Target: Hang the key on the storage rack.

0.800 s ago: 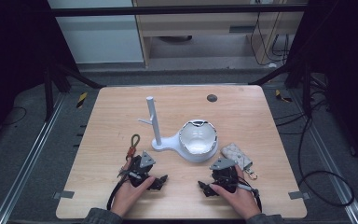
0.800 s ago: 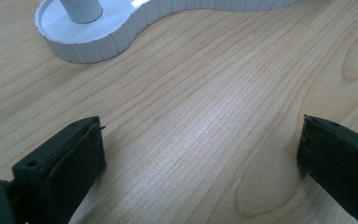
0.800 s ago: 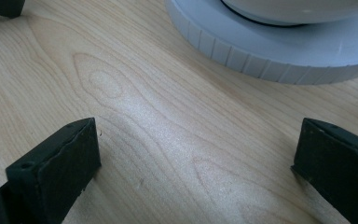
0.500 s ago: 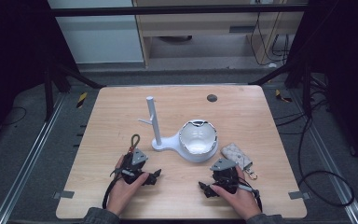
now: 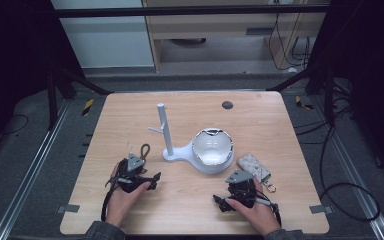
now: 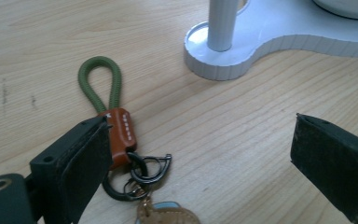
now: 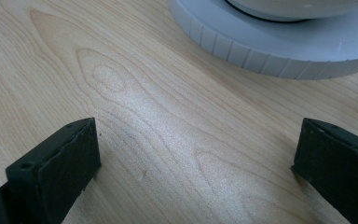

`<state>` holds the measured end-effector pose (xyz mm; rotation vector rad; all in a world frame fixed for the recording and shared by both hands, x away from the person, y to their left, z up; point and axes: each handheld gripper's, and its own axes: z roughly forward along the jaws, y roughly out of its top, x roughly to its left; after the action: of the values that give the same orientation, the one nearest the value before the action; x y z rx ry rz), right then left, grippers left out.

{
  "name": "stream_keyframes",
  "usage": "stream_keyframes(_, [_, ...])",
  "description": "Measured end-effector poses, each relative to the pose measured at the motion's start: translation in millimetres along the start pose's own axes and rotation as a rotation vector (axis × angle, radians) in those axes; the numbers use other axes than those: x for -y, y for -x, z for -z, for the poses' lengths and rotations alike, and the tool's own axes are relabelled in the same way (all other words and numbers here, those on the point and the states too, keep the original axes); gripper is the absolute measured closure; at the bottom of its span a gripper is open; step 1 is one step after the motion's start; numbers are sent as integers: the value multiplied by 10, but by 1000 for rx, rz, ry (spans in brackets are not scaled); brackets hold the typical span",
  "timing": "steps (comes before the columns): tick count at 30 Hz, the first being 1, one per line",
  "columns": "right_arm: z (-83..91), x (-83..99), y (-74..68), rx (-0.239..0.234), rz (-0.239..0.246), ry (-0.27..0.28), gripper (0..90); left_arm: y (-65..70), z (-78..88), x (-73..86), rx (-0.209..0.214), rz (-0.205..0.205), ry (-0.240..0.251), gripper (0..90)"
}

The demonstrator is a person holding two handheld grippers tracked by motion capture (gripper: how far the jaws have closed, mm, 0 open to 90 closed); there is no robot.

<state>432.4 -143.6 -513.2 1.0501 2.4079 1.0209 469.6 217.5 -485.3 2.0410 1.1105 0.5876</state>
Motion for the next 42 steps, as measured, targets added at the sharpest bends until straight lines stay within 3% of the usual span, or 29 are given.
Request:
stream_keyframes(6, [1,0,1,-2,1,1,2,-88,35,-15,-30,3,-38,80])
stream_keyframes(12, [0,0,2,-1,2,1,2,-238,59,-117,-72,-22,-136,88])
stream_keyframes(14, [0,1,1,-1,1,0,2,-265,67,-148,-66,-17,-154,88])
stream_keyframes(22, [7,7,-2,-1,3,0,2,-386,104,-269,-137,-40,-229,87])
stream_keyframes(27, [11,11,1,-5,5,-1,2,-494,161,-346,-155,-20,-256,87])
stream_keyframes(34, [21,20,1,-4,6,0,2,-580,181,-444,-155,-3,-300,117])
stream_keyframes(38, [22,21,0,-3,4,-1,2,-628,173,-458,-129,34,-323,127])
stream_keyframes(42, [22,21,1,-3,4,-1,2,-657,157,-446,-119,35,-346,149])
